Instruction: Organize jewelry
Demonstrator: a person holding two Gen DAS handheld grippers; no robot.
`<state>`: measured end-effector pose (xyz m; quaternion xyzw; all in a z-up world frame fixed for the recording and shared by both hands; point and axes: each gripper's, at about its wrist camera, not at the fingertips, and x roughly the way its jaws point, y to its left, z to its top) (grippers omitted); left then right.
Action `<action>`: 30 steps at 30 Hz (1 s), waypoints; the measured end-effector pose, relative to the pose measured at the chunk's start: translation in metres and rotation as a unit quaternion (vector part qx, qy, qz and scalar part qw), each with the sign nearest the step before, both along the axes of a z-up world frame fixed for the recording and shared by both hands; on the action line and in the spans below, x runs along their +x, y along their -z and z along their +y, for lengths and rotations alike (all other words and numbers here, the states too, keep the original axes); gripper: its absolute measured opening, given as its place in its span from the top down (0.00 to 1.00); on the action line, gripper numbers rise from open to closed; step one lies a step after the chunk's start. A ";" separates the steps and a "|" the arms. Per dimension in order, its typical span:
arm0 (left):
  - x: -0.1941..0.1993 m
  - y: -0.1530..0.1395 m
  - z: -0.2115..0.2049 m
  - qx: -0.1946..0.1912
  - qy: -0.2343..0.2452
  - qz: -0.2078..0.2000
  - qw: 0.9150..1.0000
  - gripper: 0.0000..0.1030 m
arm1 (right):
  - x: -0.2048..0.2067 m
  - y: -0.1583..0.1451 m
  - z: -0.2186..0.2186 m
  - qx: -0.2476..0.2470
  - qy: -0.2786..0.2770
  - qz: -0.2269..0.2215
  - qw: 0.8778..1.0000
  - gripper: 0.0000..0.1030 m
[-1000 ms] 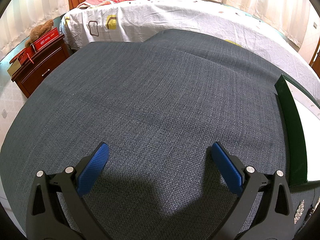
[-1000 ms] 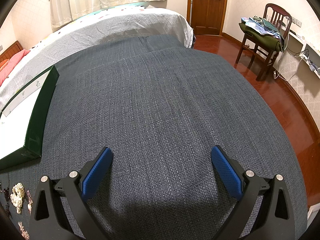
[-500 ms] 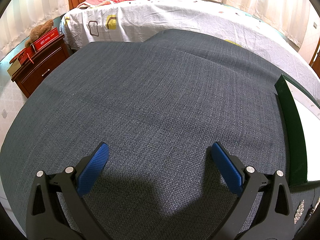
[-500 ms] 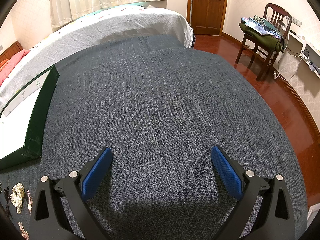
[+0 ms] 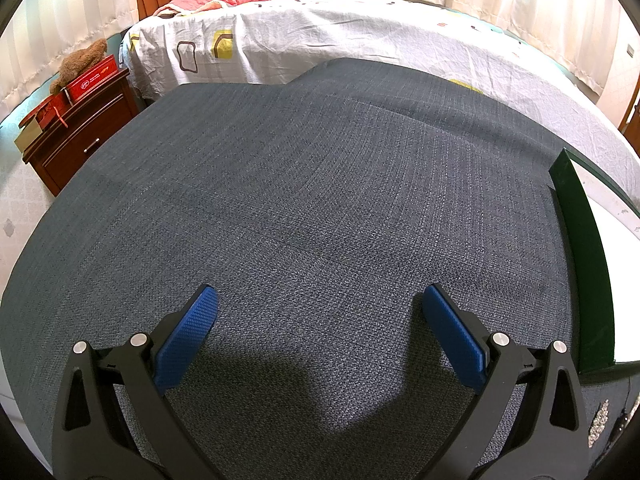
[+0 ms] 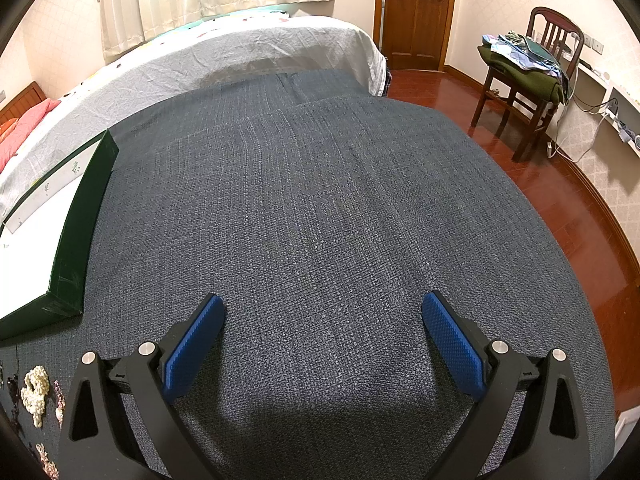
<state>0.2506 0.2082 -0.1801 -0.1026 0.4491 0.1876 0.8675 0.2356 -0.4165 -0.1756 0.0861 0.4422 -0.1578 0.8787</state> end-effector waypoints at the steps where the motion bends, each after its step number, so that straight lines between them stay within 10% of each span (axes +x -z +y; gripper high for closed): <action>1: 0.000 0.000 0.001 0.000 0.000 0.000 1.000 0.03 | 0.000 0.000 0.000 0.000 0.000 0.000 1.000 0.06; 30: -0.002 0.001 0.000 -0.001 -0.009 0.001 1.000 0.03 | 0.003 0.001 0.002 0.001 0.008 0.000 1.000 0.06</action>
